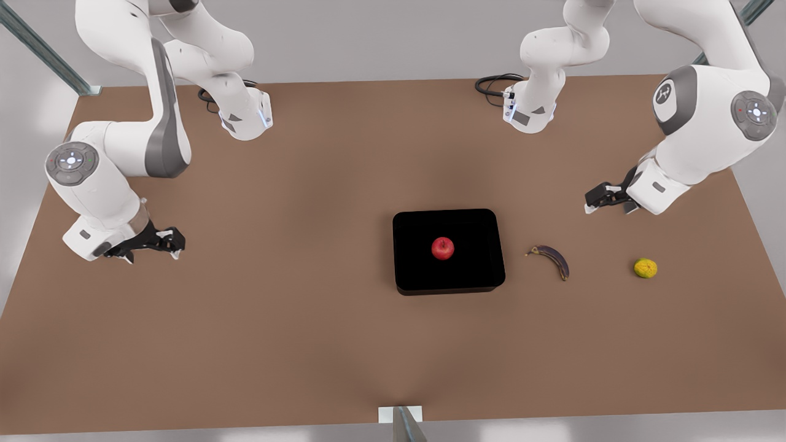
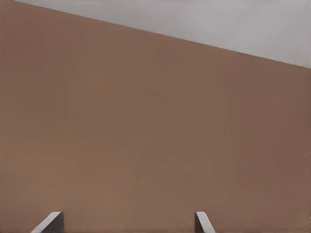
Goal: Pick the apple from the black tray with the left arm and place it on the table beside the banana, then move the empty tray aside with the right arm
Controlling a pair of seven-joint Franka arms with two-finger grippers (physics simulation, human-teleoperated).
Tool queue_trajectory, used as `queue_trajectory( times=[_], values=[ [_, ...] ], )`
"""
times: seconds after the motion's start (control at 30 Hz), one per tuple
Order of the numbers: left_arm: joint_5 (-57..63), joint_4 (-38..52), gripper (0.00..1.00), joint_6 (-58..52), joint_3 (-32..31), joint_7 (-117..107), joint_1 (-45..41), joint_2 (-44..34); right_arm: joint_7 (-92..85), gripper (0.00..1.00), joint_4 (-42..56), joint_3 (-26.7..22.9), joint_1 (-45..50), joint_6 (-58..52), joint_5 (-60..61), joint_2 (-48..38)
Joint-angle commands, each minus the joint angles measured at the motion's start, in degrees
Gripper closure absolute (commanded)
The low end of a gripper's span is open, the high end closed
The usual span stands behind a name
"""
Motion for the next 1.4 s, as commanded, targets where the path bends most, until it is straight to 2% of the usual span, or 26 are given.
queue_trajectory(
  times=[0.0, 0.1, 0.17, 0.23, 0.33, 0.4, 0.43, 0.47, 0.5, 0.57, 0.63, 0.7, 0.77, 0.87, 1.37],
  values=[
    [0.1, 0.0, 0.00, 0.4, -0.1, 1.0, 0.0, -0.1, -0.7, 0.00, 0.1, 0.0, 0.3, 0.1, -0.5, 0.0],
    [0.5, 0.0, 0.00, 0.3, -2.3, 1.0, -0.9, 0.6, -0.9, 0.00, 0.5, 0.0, 0.3, 0.2, -0.5, 0.0],
    [5.5, 0.9, 0.00, 0.3, -8.2, -12.5, -8.5, 3.7, -0.9, 0.00, 0.5, 0.0, 0.3, 0.2, -0.5, 0.0],
    [7.2, 7.5, 0.00, 0.5, -9.1, -31.1, -18.8, 12.5, -0.9, 0.00, 0.5, 0.0, 0.3, 0.2, -0.5, 0.0],
    [11.9, 8.0, 0.00, 9.9, -9.1, -52.7, -32.4, 20.0, -0.7, 0.00, 0.5, 0.0, 0.4, 0.2, -0.5, 0.1],
    [17.0, 11.5, 0.00, 12.3, -9.1, -60.3, -37.8, 27.6, -0.7, 0.00, 0.4, 0.0, 0.3, 0.2, -0.5, 0.1],
    [16.5, 5.5, 0.00, 16.1, -8.9, -60.4, -36.1, 26.7, -0.7, 0.00, 0.4, 0.0, 0.3, 0.2, -0.5, 0.1],
    [11.4, -5.3, 0.00, 27.8, -8.9, -61.1, -32.3, 21.9, -0.7, 0.00, 0.5, 0.0, 0.3, 0.2, -0.5, 0.1],
    [8.7, -12.1, 0.00, 35.5, -8.8, -62.9, -30.8, 18.6, -0.7, 0.00, 0.5, 0.0, 0.3, 0.2, -0.5, 0.1],
    [8.6, -14.4, 0.00, 37.2, -8.7, -63.9, -30.1, 19.4, -0.7, 0.00, 0.5, 0.0, 0.3, 0.2, -0.5, 0.1],
    [8.5, -13.7, 0.00, 37.5, -8.6, -63.6, -28.4, 20.1, -0.7, 0.00, 0.5, 0.0, 0.3, 0.2, -0.5, 0.1],
    [9.8, -13.5, 0.00, 42.4, -8.6, -63.3, -28.0, 23.4, -0.7, 0.00, 0.5, 0.0, 0.3, 0.2, -0.5, 0.1],
    [15.0, -13.2, 0.00, 43.6, -8.5, -62.6, -26.8, 26.2, -0.7, 0.00, 0.5, 0.0, 0.3, 0.2, -0.5, 0.1],
    [21.1, -22.0, 0.00, 51.9, -8.5, -60.5, -25.8, 24.9, -0.7, 0.00, 0.4, 0.0, 0.3, 0.2, -0.5, 0.1],
    [31.3, -20.2, 0.00, 51.7, -8.4, -60.4, -22.5, 29.1, -0.7, 0.00, 0.4, 0.0, 0.4, 0.2, -0.6, 0.1]
  ],
)
